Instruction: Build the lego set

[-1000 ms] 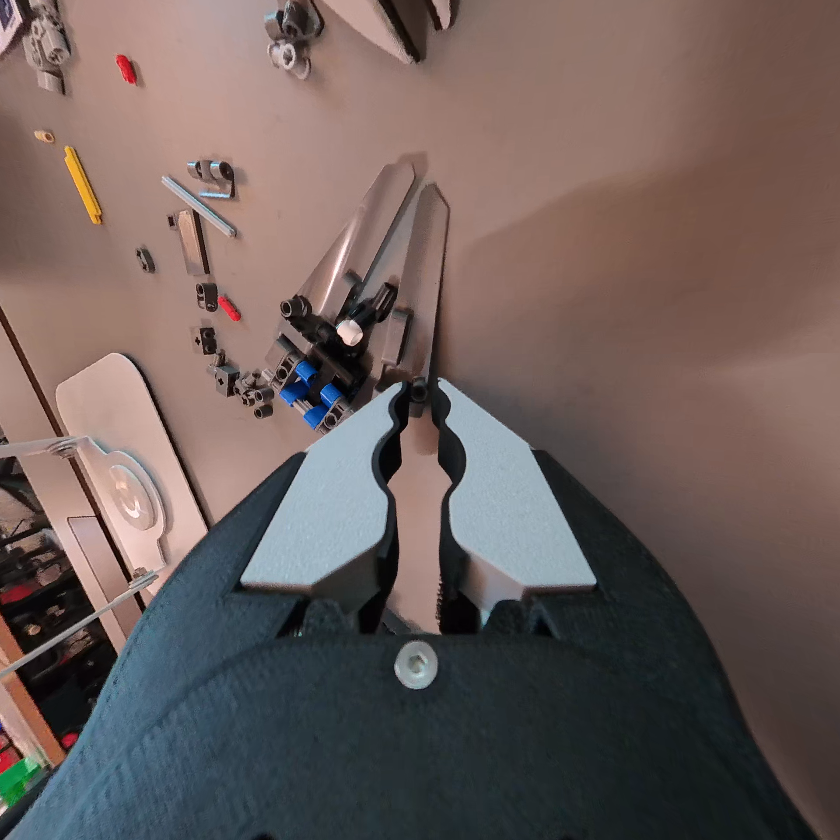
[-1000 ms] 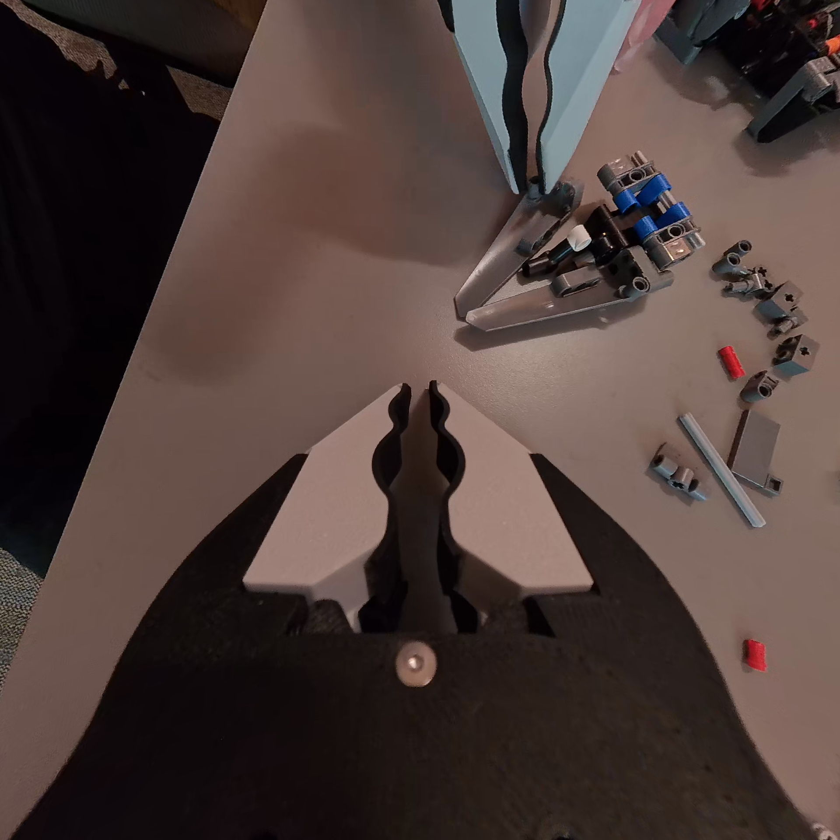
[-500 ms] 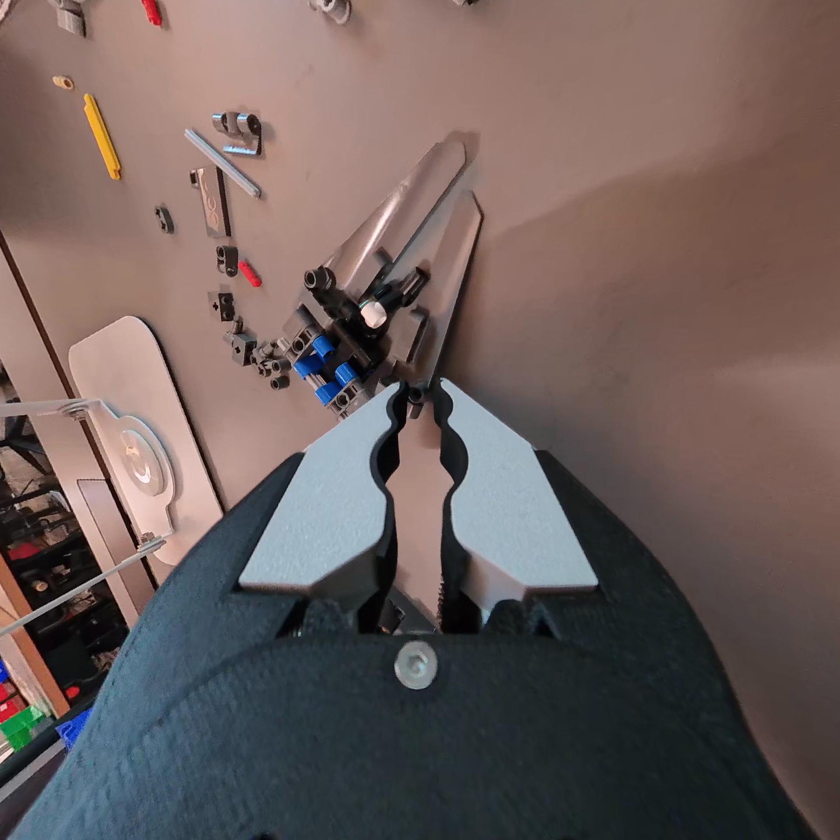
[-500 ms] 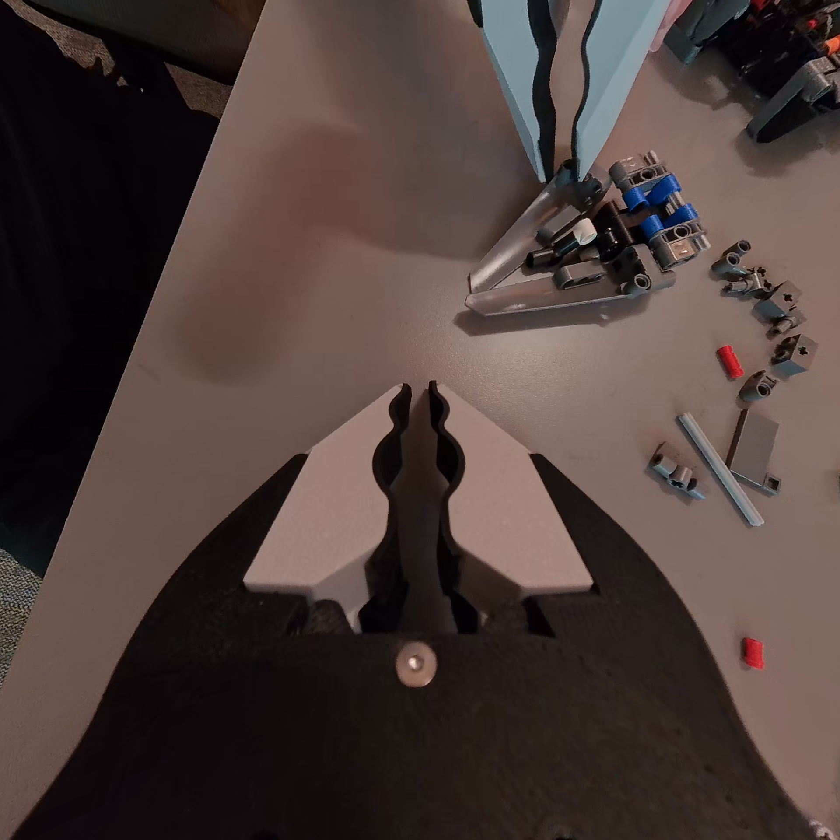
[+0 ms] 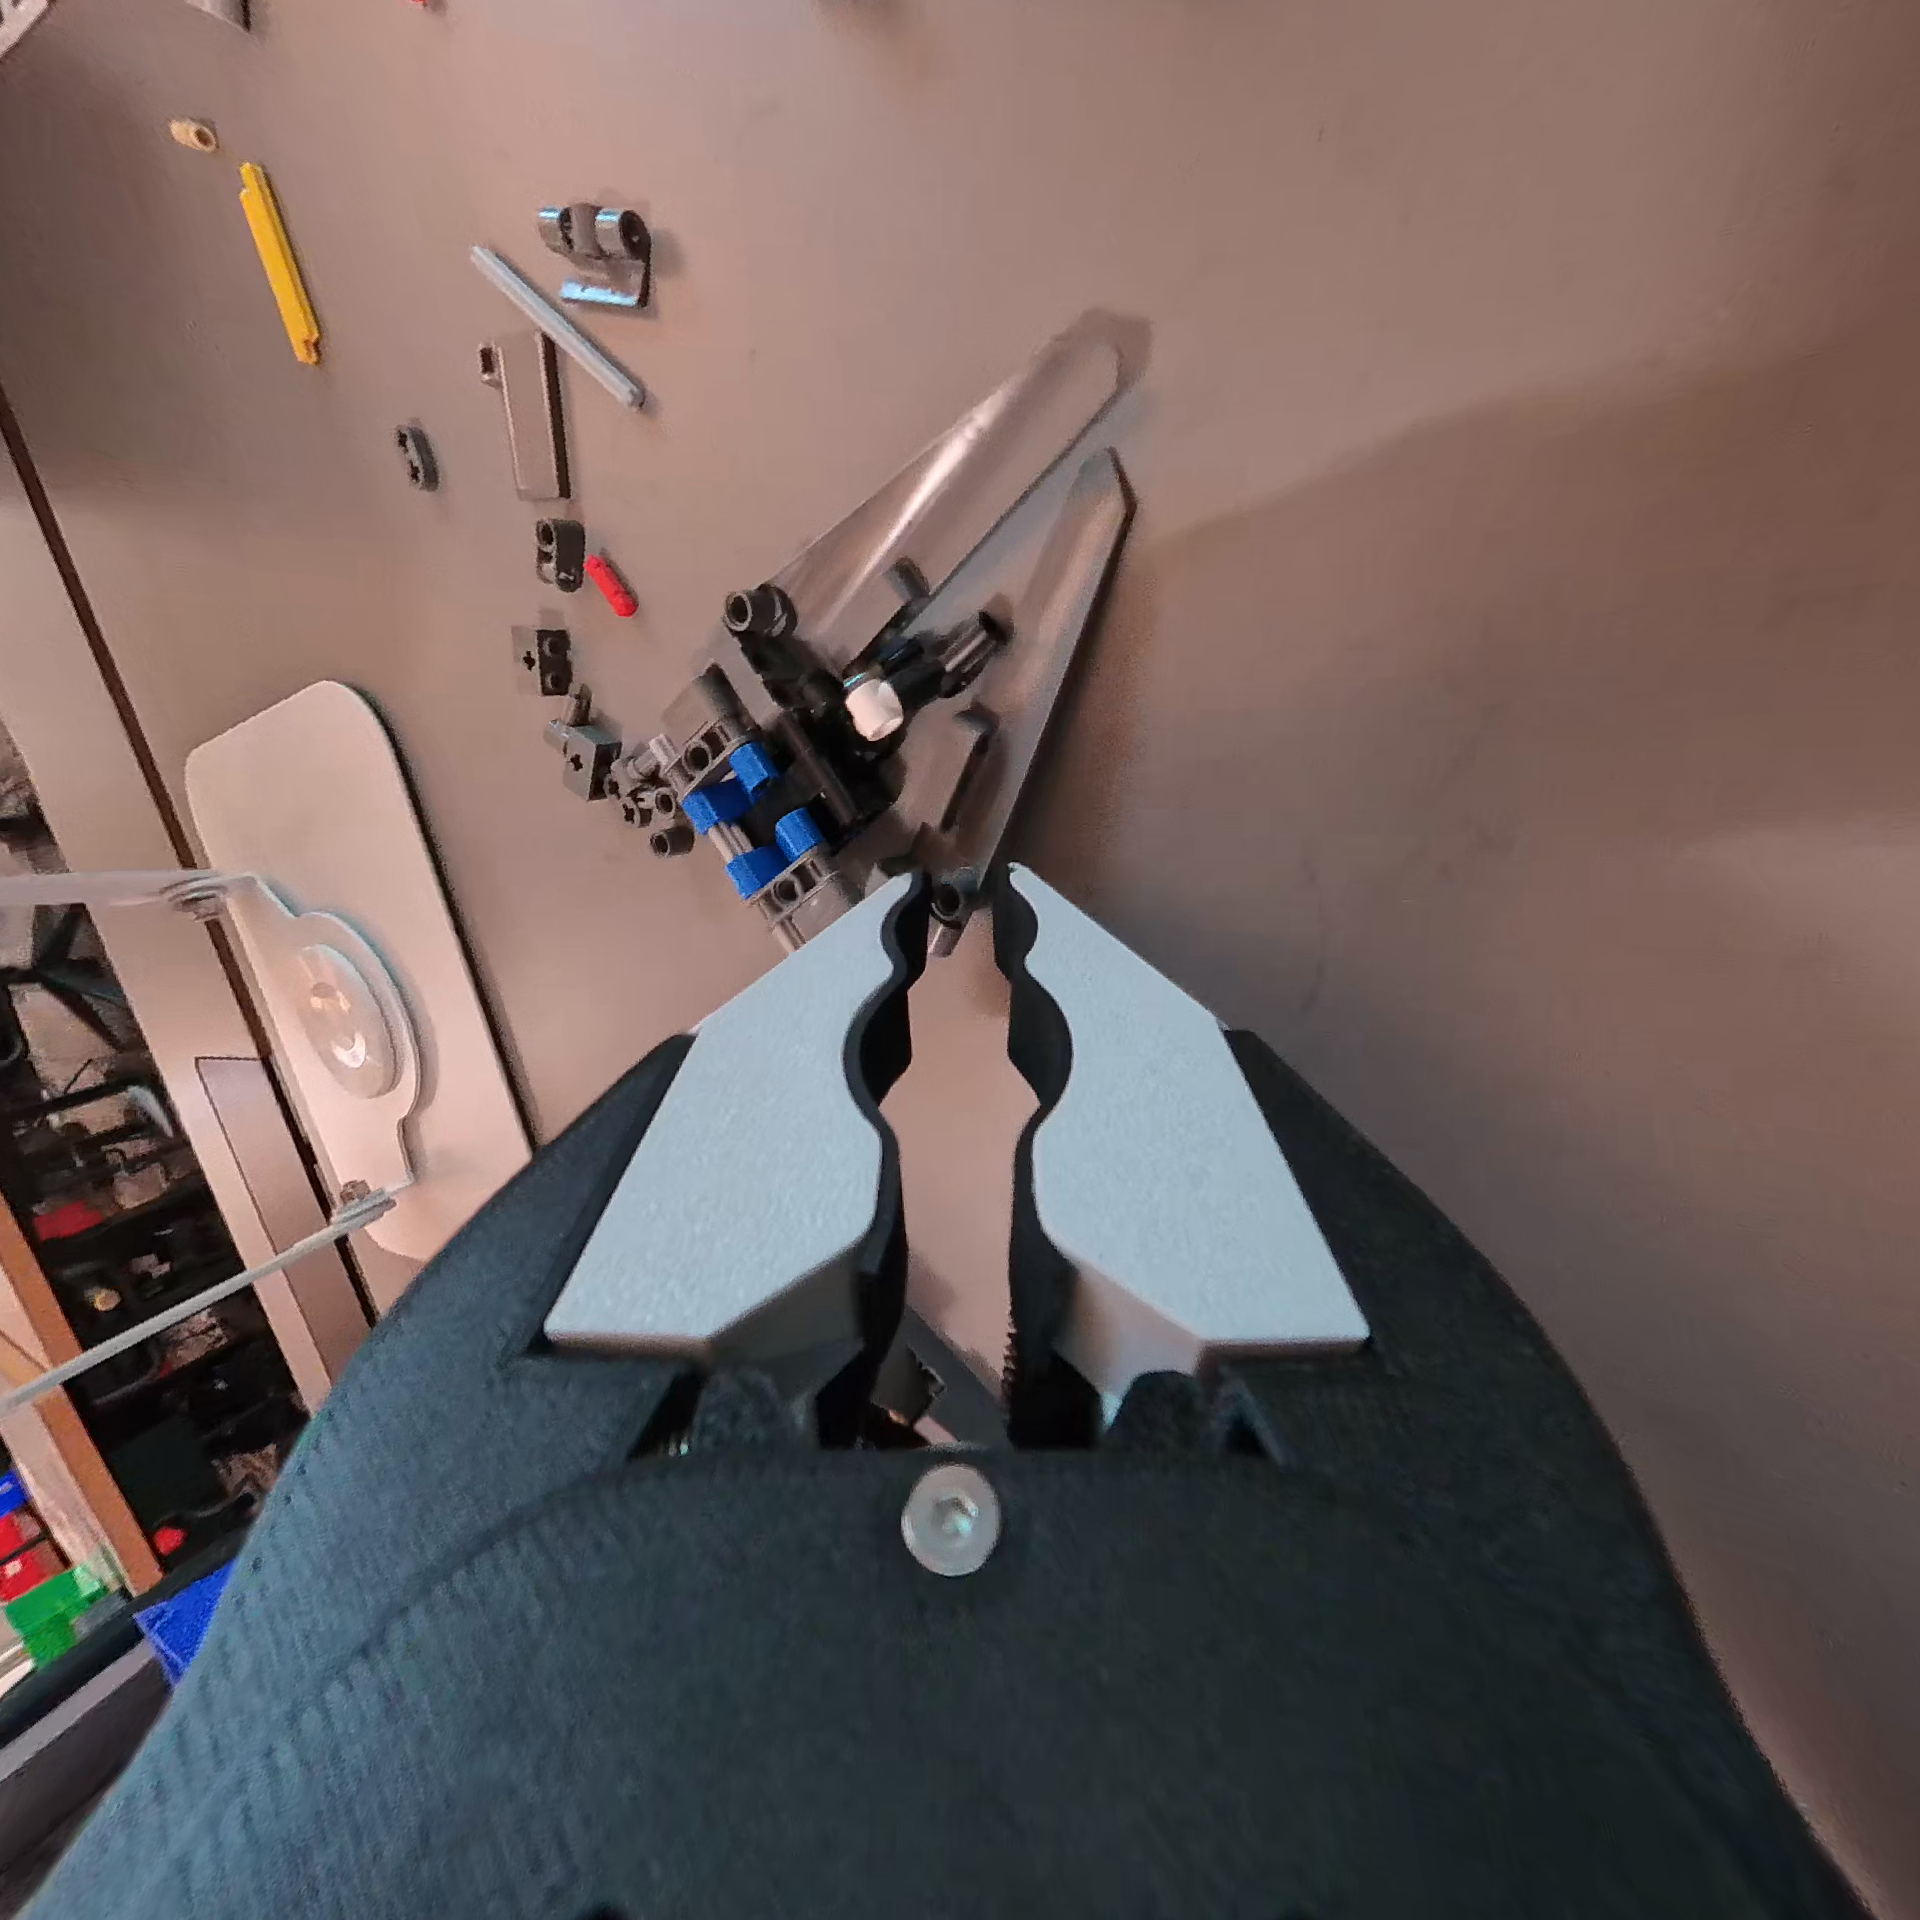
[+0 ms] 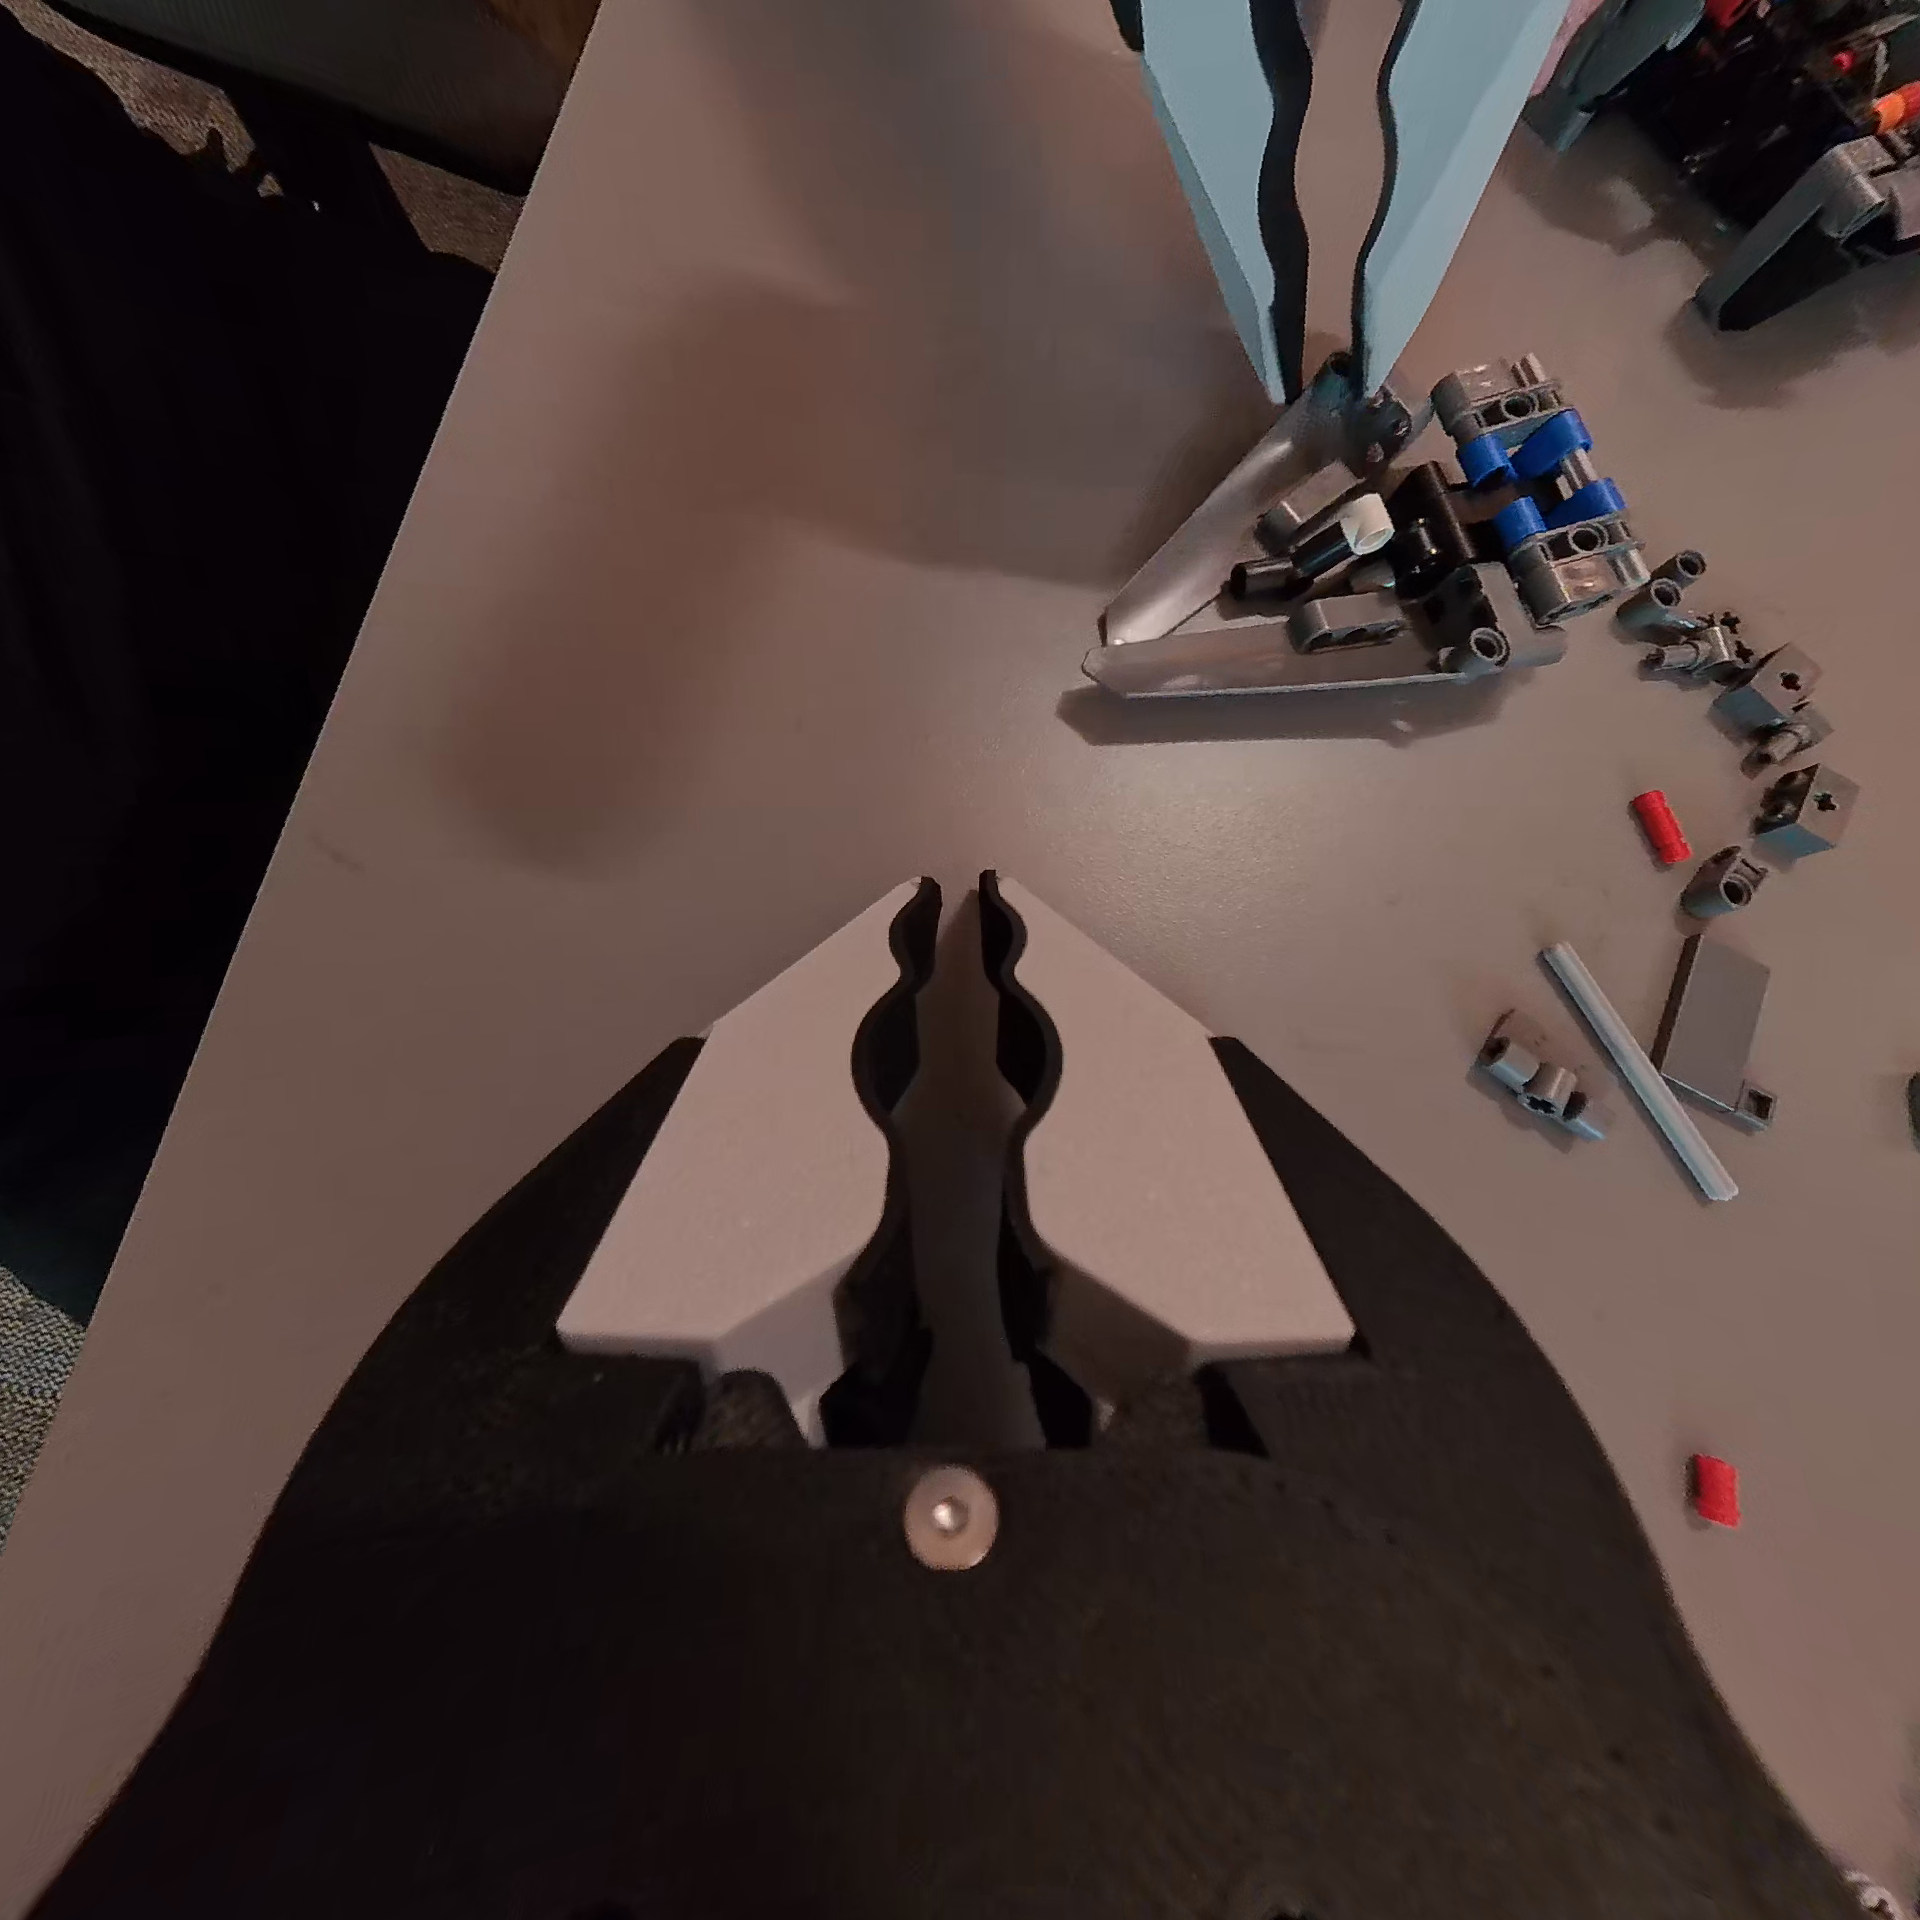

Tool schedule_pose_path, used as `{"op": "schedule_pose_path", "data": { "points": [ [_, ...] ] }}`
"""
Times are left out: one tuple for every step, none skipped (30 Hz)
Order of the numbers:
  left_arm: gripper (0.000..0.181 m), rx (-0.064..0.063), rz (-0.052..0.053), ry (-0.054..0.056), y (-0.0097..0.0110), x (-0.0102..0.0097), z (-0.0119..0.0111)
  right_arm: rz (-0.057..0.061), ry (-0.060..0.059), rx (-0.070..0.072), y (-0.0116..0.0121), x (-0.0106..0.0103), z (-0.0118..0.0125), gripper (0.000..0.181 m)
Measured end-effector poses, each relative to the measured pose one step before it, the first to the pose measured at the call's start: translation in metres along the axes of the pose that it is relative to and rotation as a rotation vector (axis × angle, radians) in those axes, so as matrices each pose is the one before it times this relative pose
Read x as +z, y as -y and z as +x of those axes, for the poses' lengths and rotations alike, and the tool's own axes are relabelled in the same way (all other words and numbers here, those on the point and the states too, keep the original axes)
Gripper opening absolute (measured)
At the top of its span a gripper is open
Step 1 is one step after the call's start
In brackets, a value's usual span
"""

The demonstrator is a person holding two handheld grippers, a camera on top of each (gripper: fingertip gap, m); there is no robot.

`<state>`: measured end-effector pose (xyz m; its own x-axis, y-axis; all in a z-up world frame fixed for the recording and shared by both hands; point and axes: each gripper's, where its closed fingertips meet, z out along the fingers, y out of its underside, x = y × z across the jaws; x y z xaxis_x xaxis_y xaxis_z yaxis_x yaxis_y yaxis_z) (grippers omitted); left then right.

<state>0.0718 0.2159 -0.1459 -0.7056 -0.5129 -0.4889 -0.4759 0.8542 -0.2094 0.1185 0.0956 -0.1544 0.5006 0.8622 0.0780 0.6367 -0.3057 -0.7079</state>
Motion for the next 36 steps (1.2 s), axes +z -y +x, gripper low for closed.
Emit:
{"op": "schedule_pose_path", "data": {
  "points": [
    [0.010,-0.0111,-0.0041,0.0104,-0.00133,-0.00067,-0.00260,0.0021,0.0002,0.0011,0.00012,0.00014,0.00007,0.006],
    [0.010,-0.0177,-0.0056,0.0102,-0.00156,-0.00050,-0.00295,0.0016,-0.0008,0.0000,0.00006,0.00011,0.00030,0.006],
    [0.012,-0.0218,-0.0086,0.0016,-0.00217,-0.00003,-0.00187,0.0013,-0.0012,-0.0005,0.00012,0.00003,0.00025,0.006],
    [0.012,-0.0224,-0.0091,-0.0032,-0.00230,0.00021,-0.00109,0.0012,-0.0011,0.0001,0.00000,0.00008,0.00033,0.006],
    [0.013,-0.0200,-0.0097,0.0046,-0.00246,0.00015,-0.00219,0.0013,-0.0007,0.0007,-0.00005,0.00003,0.00028,0.006],
    [0.014,-0.0166,-0.0090,0.0035,-0.00248,-0.00003,-0.00175,0.0015,-0.0009,0.0009,-0.00008,-0.00015,0.00040,0.005],
    [0.015,-0.0130,-0.0005,-0.0042,-0.00127,-0.00037,-0.00033,0.0015,-0.0012,0.0008,-0.00008,-0.00002,0.00040,0.005],
    [0.016,-0.0135,0.0035,-0.0013,-0.00037,-0.00069,-0.00076,0.0017,-0.0003,0.0011,-0.00008,-0.00002,0.00038,0.005],
    [0.016,-0.0137,-0.0005,0.0050,-0.00077,-0.00069,-0.00207,0.0018,0.0005,0.0016,-0.00001,0.00004,0.00018,0.005],
    [0.016,-0.0088,-0.0062,0.0057,-0.00174,-0.00037,-0.00179,0.0017,-0.0001,0.0013,-0.00006,-0.00001,0.00020,0.005],
    [0.016,-0.0060,-0.0074,0.0037,-0.00191,0.00005,-0.00114,0.0014,-0.0005,0.0008,-0.00001,0.00007,0.00033,0.005],
    [0.016,-0.0092,-0.0063,0.0027,-0.00152,0.00050,-0.00108,0.0013,0.0000,0.0006,0.00008,0.00001,0.00014,0.004],
    [0.016,-0.0101,-0.0076,0.0005,-0.00143,0.00115,-0.00083,0.0011,0.0006,0.0008,-0.00001,0.00007,0.00005,0.004],
    [0.016,-0.0048,-0.0070,-0.0068,-0.00114,0.00143,0.00075,0.0008,0.0002,0.0007,0.00002,-0.00002,0.00011,0.004],
    [0.016,-0.0027,0.0003,-0.0128,0.00012,0.00146,0.00195,0.0005,-0.0005,0.0002,0.00001,-0.00002,0.00011,0.004],
    [0.015,-0.0068,0.0020,-0.0089,0.00059,0.00139,0.00107,0.0003,-0.0005,0.0000,0.00007,0.00006,0.00015,0.004],
    [0.015,-0.0062,-0.0030,0.0019,0.00006,0.00162,-0.00084,0.0001,-0.0004,0.0001,-0.00005,-0.00005,0.00009,0.004],
    [0.013,-0.0043,-0.0070,0.0098,-0.00054,0.00157,-0.00210,-0.0001,-0.0004,0.0002,-0.00014,0.00000,0.00008,0.004],
    [0.012,-0.0047,-0.0044,0.0031,-0.00041,0.00127,-0.00096,-0.0003,-0.0005,0.0001,-0.00009,-0.00021,0.00017,0.004],
    [0.012,0.0004,0.0022,-0.0038,0.00029,0.00090,0.00042,-0.0004,-0.0007,-0.0003,-0.00006,-0.00003,0.00011,0.004],
    [0.011,0.0030,0.0054,-0.0042,0.00060,0.00060,0.00074,-0.0002,-0.0004,-0.0004,-0.00005,-0.00005,0.00001,0.004],
    [0.011,0.0017,0.0042,-0.0031,0.00065,0.00058,0.00046,0.0000,0.0000,-0.0001,-0.00010,-0.00010,-0.00002,0.004],
    [0.011,-0.0001,0.0045,-0.0043,0.00090,0.00038,0.00063,-0.0001,-0.0001,-0.0003,0.00004,0.00005,-0.00002,0.004],
    [0.010,0.0004,0.0072,-0.0078,0.00151,0.00022,0.00121,-0.0004,-0.0003,-0.0007,-0.00008,-0.00007,0.00001,0.004],
    [0.010,0.0022,0.0090,-0.0075,0.00181,0.00007,0.00138,-0.0006,-0.0003,-0.0008,-0.00005,-0.00002,-0.00005,0.004],
    [0.010,0.0017,0.0085,-0.0069,0.00182,-0.00003,0.00153,-0.0005,-0.0002,-0.0004,-0.00009,-0.00007,-0.00003,0.004],
    [0.010,0.0009,0.0028,-0.0016,0.00102,-0.00001,0.00049,-0.0004,-0.0005,-0.0004,-0.00009,-0.00007,0.00001,0.004],
    [0.010,0.0040,0.0014,0.0037,0.00063,-0.00025,-0.00030,-0.0002,-0.0007,-0.0004,-0.00003,-0.00001,0.00012,0.004],
    [0.010,0.0030,0.0063,0.0052,0.00118,-0.00071,-0.00057,0.0000,-0.0002,0.0002,0.00001,0.00000,0.00002,0.004],
    [0.010,0.0001,0.0063,0.0017,0.00095,-0.00105,-0.00026,0.0001,-0.0002,0.0001,0.00001,0.00001,0.00002,0.004],
    [0.010,0.0011,0.0046,0.0032,0.00056,-0.00112,-0.00052,0.0002,-0.0001,0.0000,-0.00004,-0.00005,0.00007,0.004],
    [0.010,0.0034,0.0057,0.0026,0.00064,-0.00129,-0.00040,0.0002,0.0001,0.0005,-0.00001,0.00000,0.00009,0.004],
    [0.010,0.0052,0.0081,0.0029,0.00109,-0.00133,-0.00012,0.0001,-0.0004,0.0001,0.00001,0.00000,0.00005,0.004],
    [0.010,0.0015,0.0050,0.0017,0.00077,-0.00109,-0.00004,0.0000,-0.0005,-0.0001,-0.00010,0.00005,0.00021,0.004],
    [0.010,0.0007,-0.0001,-0.0019,0.00013,-0.00073,0.00056,0.0001,-0.0002,0.0000,0.00001,0.00001,0.00003,0.003],
    [0.010,0.0061,0.0009,-0.0001,0.00057,-0.00056,0.00082,0.0001,0.0002,0.0001,0.00001,0.00001,-0.00003,0.003]
  ]
}}
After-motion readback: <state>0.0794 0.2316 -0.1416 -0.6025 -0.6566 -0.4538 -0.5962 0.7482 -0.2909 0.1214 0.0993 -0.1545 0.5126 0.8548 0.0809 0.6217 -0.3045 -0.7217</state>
